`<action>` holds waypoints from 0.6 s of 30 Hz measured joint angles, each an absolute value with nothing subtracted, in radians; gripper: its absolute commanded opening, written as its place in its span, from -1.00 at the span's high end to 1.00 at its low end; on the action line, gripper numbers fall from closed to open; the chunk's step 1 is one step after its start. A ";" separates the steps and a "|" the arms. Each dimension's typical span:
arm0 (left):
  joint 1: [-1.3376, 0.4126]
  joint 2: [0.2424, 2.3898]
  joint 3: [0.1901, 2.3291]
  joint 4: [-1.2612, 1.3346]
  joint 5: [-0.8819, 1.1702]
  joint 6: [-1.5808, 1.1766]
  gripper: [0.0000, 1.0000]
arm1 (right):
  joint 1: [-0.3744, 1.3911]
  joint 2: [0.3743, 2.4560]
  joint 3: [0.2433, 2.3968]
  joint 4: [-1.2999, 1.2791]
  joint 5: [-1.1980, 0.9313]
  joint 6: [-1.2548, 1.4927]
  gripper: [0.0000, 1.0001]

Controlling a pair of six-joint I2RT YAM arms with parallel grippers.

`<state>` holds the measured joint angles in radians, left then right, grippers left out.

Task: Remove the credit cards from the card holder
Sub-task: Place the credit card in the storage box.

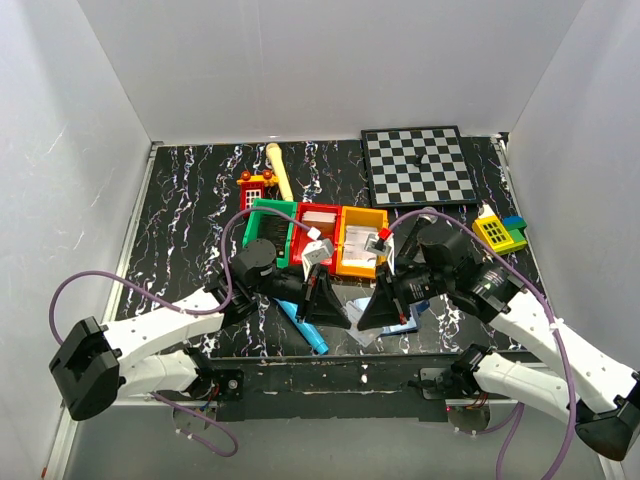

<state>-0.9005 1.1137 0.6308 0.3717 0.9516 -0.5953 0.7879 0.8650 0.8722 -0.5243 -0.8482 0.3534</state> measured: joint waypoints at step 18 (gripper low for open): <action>-0.869 1.068 0.474 0.635 0.713 -0.779 1.00 | 0.793 0.516 0.638 -0.222 -0.463 0.563 -0.48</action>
